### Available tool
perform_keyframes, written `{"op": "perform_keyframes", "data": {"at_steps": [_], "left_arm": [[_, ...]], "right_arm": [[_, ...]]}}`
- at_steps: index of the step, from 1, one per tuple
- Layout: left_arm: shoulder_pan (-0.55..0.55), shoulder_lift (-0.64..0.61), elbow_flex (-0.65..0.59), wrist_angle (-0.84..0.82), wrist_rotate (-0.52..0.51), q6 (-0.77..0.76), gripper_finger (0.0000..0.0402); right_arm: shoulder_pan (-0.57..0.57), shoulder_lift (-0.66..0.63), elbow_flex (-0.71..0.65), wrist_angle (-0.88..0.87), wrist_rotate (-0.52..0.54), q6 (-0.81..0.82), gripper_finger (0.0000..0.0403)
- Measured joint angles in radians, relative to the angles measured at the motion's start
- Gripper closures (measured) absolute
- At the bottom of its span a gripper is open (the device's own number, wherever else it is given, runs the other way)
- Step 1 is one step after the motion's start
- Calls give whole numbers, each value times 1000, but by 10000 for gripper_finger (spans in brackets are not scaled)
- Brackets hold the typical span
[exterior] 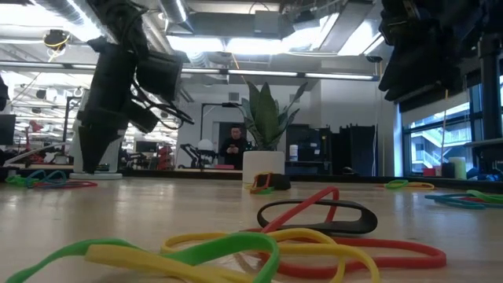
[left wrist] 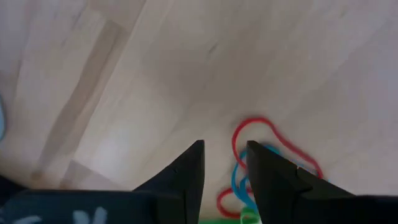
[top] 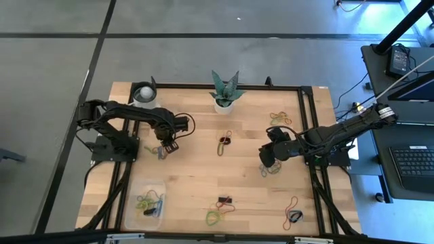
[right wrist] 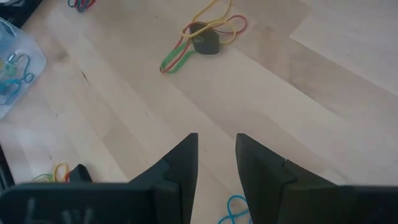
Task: Pick and place rubber bands into bin
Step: Put the red rubber band into the transparent bin
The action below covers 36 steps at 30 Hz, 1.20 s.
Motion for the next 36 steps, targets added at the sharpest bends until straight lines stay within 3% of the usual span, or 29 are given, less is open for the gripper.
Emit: {"op": "perform_keyframes", "data": {"at_steps": [12,20,27,36], "left_arm": [[0,-5,-95,128,7,0,326],[1,1,-72,94,30,-6,395],[-9,3,110,-149,23,-11,399],[-127,-3,461,-453,-33,-69,399]], "right_arm": [[0,0,0,23,-9,0,291],[0,0,0,23,-21,-2,291],[0,0,0,20,-21,-4,291],[0,0,0,7,-21,-35,291]]}}
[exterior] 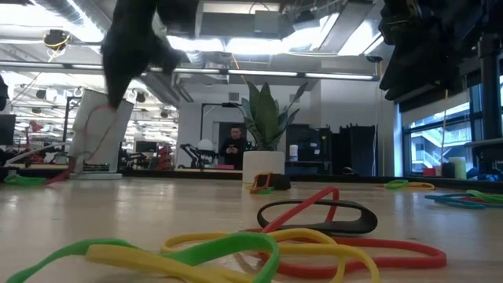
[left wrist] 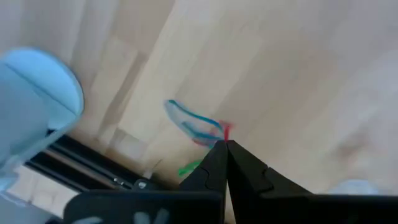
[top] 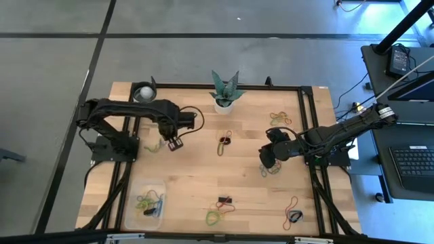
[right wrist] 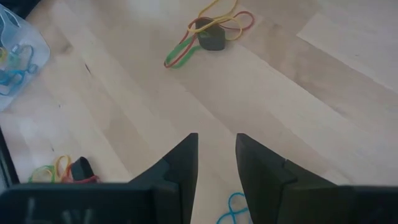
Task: Pick and place rubber bands into bin
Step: Put the red rubber band into the transparent bin
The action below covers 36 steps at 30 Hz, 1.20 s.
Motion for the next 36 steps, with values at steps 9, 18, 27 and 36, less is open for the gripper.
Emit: {"op": "perform_keyframes", "data": {"at_steps": [9,18,27,36], "left_arm": [[-110,-7,302,-171,-66,-162,400],[-285,-25,428,-169,-15,-395,399],[-566,-23,443,-169,3,-822,399],[-644,21,442,-165,-221,-916,386]], "right_arm": [[0,0,0,1,0,-97,291],[2,0,0,-10,-34,-184,291],[2,0,0,-11,-34,-282,291],[2,0,0,-11,-34,-311,291]]}}
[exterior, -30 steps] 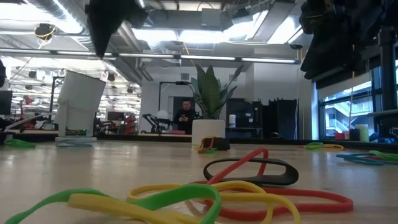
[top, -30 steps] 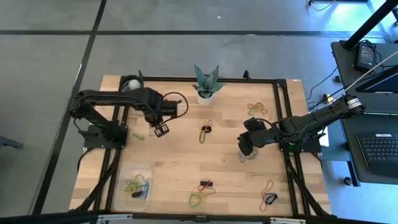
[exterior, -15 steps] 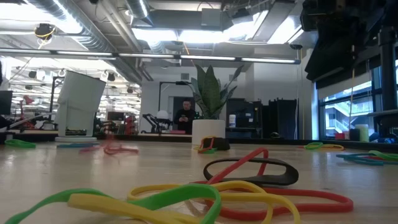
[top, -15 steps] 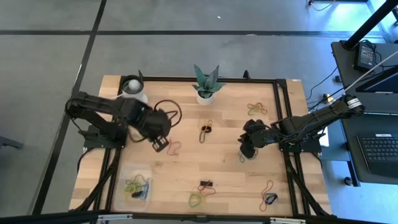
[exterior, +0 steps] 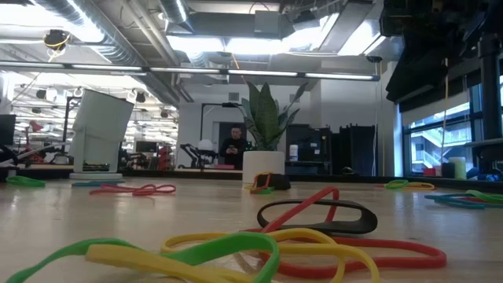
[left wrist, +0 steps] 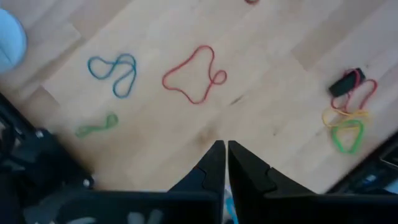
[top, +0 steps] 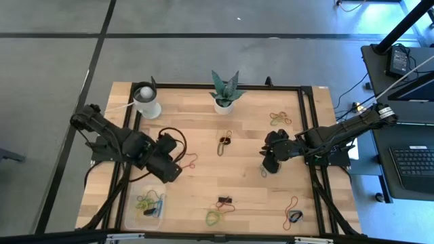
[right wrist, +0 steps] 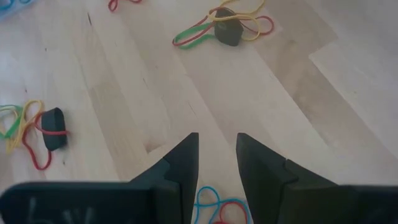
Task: Pick and place rubber bands into bin
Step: Put the red rubber band into the transparent bin
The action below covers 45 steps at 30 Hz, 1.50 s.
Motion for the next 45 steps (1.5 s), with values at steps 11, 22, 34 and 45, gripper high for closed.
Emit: {"op": "perform_keyframes", "data": {"at_steps": [11,22,34,45], "left_arm": [[162,133,0,43,-4,312,258],[292,412,-7,203,126,579,141],[333,438,-294,492,205,600,160],[356,427,-471,724,293,503,187]], "right_arm": [[0,0,0,0,-11,62,291],[0,0,0,0,-18,164,291],[0,0,0,0,-62,166,291],[0,0,0,1,-61,166,291]]}}
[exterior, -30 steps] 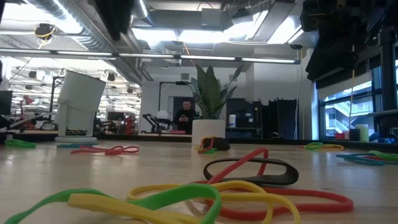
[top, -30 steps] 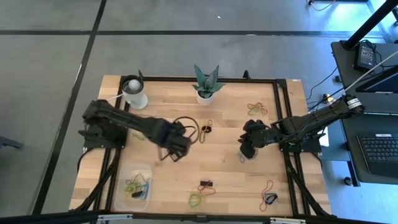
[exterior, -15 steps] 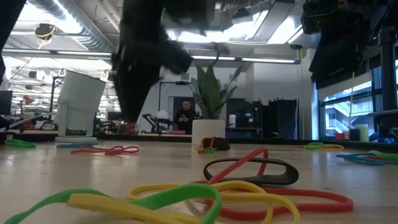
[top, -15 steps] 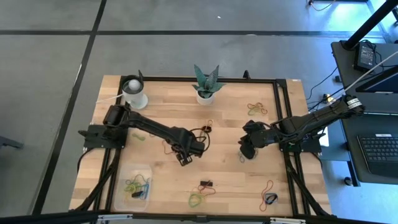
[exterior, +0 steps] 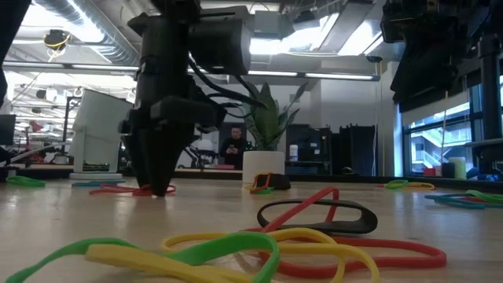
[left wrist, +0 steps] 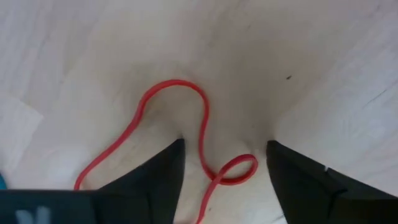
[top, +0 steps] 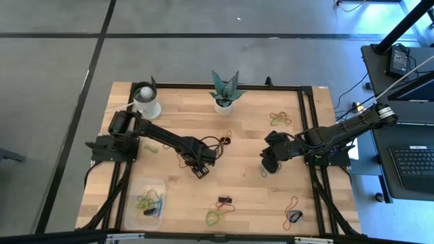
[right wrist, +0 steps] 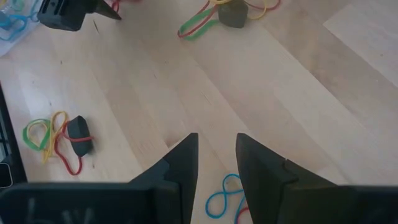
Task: Pick and place rubber bands into bin
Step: Put the red rubber band into the transparent bin
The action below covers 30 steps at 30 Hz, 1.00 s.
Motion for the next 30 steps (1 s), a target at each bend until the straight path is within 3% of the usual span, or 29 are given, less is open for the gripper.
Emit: {"op": "perform_keyframes", "data": {"at_steps": [3,8,10,16,24,30], "left_arm": [[0,0,-4,-18,0,-6,233],[0,2,-7,-36,-10,-28,358],[0,1,-7,-43,-10,-41,388],[-33,-44,49,-235,5,-100,398],[-147,-195,230,-432,-6,-177,399],[-270,-245,391,-626,6,-387,399]], "right_arm": [[0,0,0,0,0,-3,291],[0,0,0,0,1,-6,291],[0,0,0,0,1,-14,291],[0,0,0,-1,1,-34,291],[0,4,0,0,1,-88,291],[0,18,0,-3,0,-122,291]]}}
